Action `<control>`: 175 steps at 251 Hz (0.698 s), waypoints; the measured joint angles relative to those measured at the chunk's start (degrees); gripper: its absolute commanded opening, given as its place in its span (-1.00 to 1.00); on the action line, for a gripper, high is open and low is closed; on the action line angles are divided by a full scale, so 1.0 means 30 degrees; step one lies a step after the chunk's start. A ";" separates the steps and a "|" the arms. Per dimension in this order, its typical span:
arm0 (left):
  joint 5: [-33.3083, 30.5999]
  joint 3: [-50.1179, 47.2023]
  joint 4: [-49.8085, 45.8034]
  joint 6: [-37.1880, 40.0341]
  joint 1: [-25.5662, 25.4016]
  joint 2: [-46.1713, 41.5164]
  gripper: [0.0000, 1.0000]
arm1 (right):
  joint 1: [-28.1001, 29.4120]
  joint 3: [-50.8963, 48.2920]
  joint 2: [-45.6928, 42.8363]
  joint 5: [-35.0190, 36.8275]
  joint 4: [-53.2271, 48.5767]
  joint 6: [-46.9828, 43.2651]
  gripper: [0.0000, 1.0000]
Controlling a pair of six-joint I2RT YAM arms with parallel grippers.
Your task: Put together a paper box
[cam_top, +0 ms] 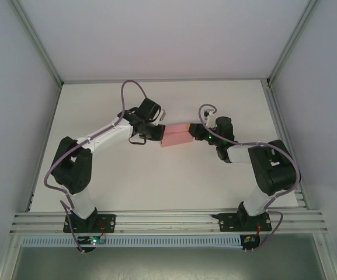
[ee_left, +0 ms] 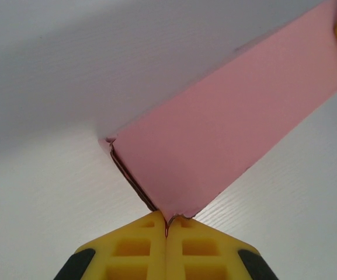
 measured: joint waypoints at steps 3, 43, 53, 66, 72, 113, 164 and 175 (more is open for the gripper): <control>0.0029 0.0000 -0.0007 0.0007 0.0000 0.0000 -0.77 | 0.0000 -0.0087 0.0051 -0.0007 0.0291 0.0007 -0.70; 0.0474 -0.0124 -0.0430 -0.0175 0.0007 0.0058 0.02 | -0.0109 -0.0612 0.0401 0.0022 0.2091 -0.0022 -0.73; 0.0605 -0.0197 -0.0568 -0.0182 0.0044 0.0058 0.22 | -0.0102 -0.0605 0.0401 0.0029 0.2076 -0.0095 -0.74; 0.0794 -0.0226 -0.0787 -0.0248 0.0102 0.0029 0.32 | -0.0102 -0.0546 0.0401 0.0044 0.1931 -0.0124 -0.75; 0.0969 -0.0262 -0.0882 -0.0277 0.0138 0.0007 0.39 | -0.0102 -0.0488 0.0386 0.0051 0.1814 -0.0182 -0.75; 0.3053 -0.0852 -0.0816 -0.1610 0.0823 -0.0882 1.00 | -0.0095 -0.0168 0.0277 0.0117 0.1064 -0.0262 -0.75; 0.5952 -0.1698 0.2076 -0.4481 0.2856 -0.1727 1.00 | -0.0058 0.0240 0.0255 0.0124 0.0299 -0.0255 -0.75; 0.6273 -0.1698 0.2579 -0.4816 0.3096 -0.1566 0.97 | -0.0058 0.0262 0.0240 0.0124 0.0233 -0.0255 -0.75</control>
